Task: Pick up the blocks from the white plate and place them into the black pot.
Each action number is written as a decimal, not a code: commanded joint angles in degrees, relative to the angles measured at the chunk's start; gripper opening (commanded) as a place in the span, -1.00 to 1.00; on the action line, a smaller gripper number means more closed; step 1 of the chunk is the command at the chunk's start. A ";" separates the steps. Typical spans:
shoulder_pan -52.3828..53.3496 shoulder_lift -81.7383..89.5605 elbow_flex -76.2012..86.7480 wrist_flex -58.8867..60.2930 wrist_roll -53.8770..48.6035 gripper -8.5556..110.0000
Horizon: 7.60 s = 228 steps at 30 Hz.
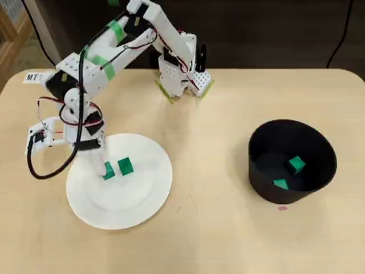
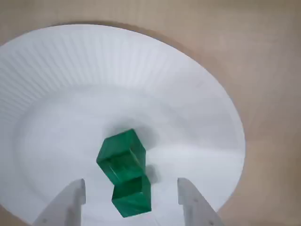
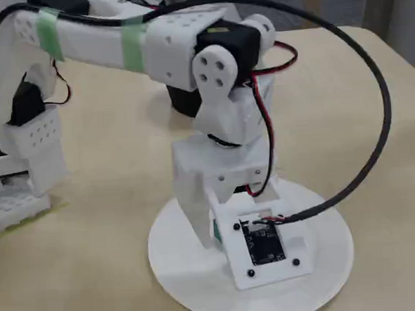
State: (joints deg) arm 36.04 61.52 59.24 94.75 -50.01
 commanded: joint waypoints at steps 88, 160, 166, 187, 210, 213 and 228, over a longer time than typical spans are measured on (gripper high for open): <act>-70.14 42.36 27.69 -32.70 44.30 -0.90; -11.25 33.66 32.26 -11.87 82.62 -0.90; -9.67 28.39 29.88 -11.95 84.99 -0.80; -8.79 20.21 27.77 -14.59 77.08 -0.40; -9.49 10.46 21.27 -14.15 71.46 -0.42; -9.40 9.49 21.27 -14.24 71.81 -0.49; -10.55 11.51 16.52 -22.68 66.62 -0.90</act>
State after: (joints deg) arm 26.19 69.43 80.68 74.79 20.04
